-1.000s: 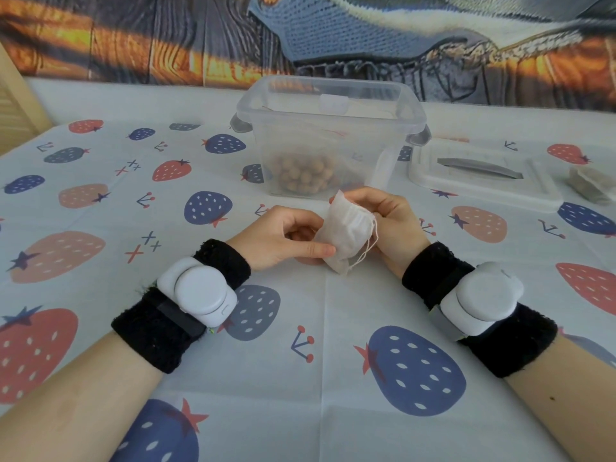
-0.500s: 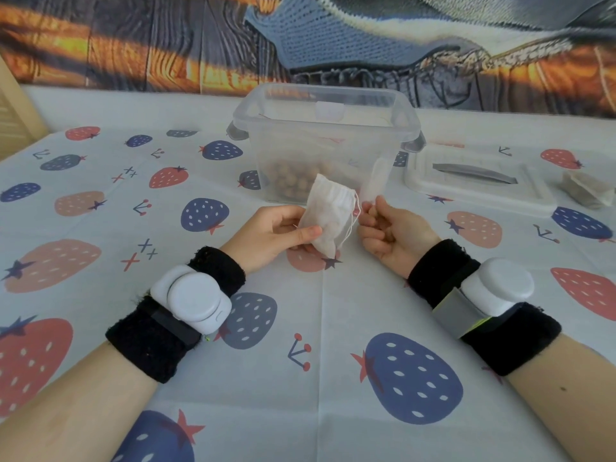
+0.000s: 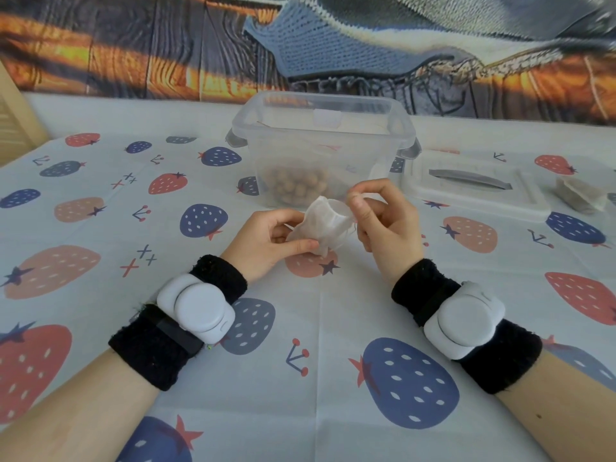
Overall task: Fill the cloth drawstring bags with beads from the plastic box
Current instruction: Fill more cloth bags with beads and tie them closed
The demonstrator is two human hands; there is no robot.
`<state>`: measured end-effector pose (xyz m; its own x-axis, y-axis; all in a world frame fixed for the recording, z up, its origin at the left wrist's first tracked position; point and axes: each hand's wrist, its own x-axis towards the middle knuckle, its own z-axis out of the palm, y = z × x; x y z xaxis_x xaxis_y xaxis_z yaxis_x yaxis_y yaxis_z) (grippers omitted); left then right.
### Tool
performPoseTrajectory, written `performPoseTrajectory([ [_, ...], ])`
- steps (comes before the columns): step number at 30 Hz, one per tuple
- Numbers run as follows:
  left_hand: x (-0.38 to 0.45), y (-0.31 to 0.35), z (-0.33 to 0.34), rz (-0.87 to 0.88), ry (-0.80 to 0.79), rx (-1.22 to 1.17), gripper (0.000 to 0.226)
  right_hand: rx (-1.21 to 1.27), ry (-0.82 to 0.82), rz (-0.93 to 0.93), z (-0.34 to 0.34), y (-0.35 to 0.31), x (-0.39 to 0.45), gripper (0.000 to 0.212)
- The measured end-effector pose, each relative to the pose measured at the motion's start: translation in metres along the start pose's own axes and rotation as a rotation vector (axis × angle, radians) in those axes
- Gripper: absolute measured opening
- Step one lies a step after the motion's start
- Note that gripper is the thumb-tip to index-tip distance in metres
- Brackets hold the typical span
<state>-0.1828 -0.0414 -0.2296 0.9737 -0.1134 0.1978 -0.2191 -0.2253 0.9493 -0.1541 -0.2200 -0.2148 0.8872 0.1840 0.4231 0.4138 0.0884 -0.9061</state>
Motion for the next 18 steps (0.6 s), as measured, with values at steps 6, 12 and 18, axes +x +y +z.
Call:
performPoseTrajectory([
  [6, 0.001, -0.002, 0.0, 0.016, -0.003, 0.0, 0.025, -0.066, -0.067, -0.055, -0.002, 0.004, 0.001, 0.013],
  [12, 0.002, -0.001, -0.001, -0.01, -0.041, -0.076, 0.026, -0.096, -0.078, -0.064, -0.002, 0.006, 0.002, 0.018],
  [18, 0.003, 0.0, -0.002, -0.027, -0.072, -0.052, 0.016, -0.206, -0.104, 0.018, -0.003, 0.017, 0.004, 0.006],
])
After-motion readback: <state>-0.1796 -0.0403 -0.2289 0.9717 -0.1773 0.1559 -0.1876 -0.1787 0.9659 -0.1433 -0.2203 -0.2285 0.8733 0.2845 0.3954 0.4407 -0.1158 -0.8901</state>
